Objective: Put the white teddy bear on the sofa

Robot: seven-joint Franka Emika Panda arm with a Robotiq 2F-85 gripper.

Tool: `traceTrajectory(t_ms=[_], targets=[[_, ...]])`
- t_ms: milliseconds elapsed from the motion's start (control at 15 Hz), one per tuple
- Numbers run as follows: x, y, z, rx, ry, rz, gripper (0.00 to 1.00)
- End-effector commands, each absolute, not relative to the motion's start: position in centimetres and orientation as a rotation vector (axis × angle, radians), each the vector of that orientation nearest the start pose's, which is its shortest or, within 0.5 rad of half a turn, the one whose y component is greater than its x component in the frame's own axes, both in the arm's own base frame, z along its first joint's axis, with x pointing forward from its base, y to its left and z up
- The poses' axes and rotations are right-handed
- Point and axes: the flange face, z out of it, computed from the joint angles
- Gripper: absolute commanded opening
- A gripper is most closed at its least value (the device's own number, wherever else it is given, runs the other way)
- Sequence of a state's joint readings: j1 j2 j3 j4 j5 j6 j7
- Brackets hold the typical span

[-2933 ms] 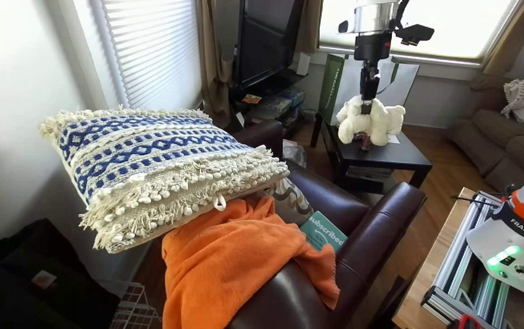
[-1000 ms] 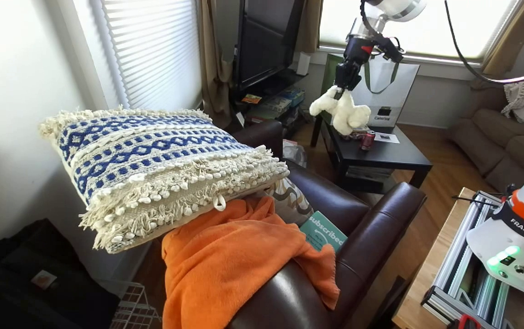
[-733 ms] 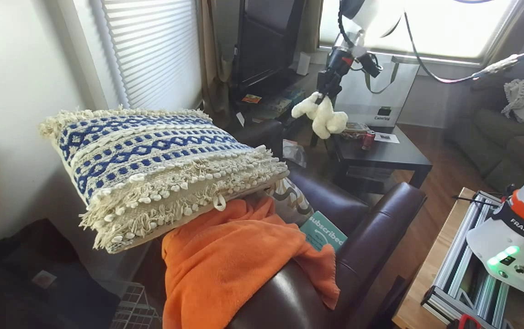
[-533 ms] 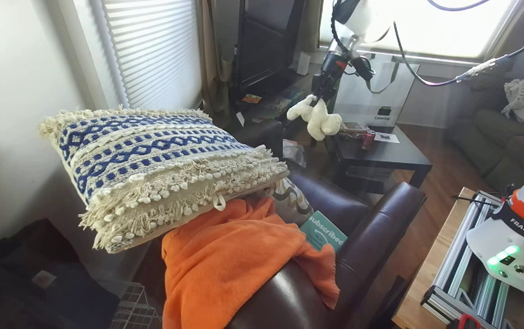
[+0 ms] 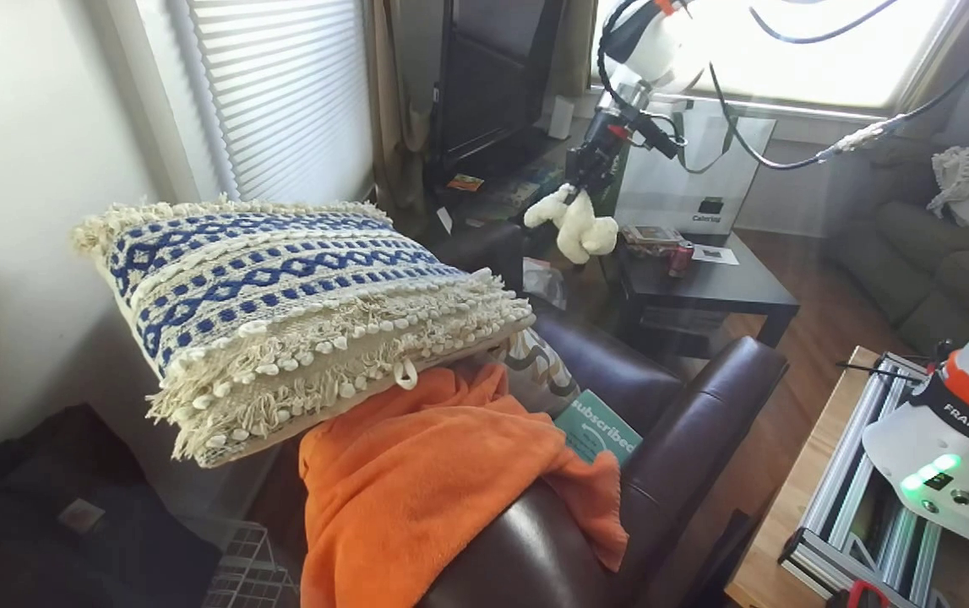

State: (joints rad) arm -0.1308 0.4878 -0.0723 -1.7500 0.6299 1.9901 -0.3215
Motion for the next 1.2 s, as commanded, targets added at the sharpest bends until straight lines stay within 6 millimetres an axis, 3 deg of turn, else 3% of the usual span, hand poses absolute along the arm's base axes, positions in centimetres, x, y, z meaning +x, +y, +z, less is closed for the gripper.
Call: traceTrajectory(t_ms=[0, 267, 400, 467, 533, 667, 733, 1133], targets=[[67.4, -10.7, 21.4, -2.638, 0.428, 0.277, 0.04], [68.7, -9.5, 13.9, -2.747, 0.375, 0.515, 0.04], [69.6, -8.6, 11.2, -2.817, 0.379, 0.568, 0.04], [70.0, -8.7, 10.7, -2.807, 0.376, 0.577, 0.04], [68.5, -8.8, 11.8, -2.784, 0.364, 0.536, 0.14], [69.3, -8.3, 10.4, -2.798, 0.361, 0.551, 0.14], [69.6, -8.3, 10.2, -2.801, 0.360, 0.550, 0.04], [69.8, -8.5, 6.4, -2.831, 0.447, 0.621, 0.04]])
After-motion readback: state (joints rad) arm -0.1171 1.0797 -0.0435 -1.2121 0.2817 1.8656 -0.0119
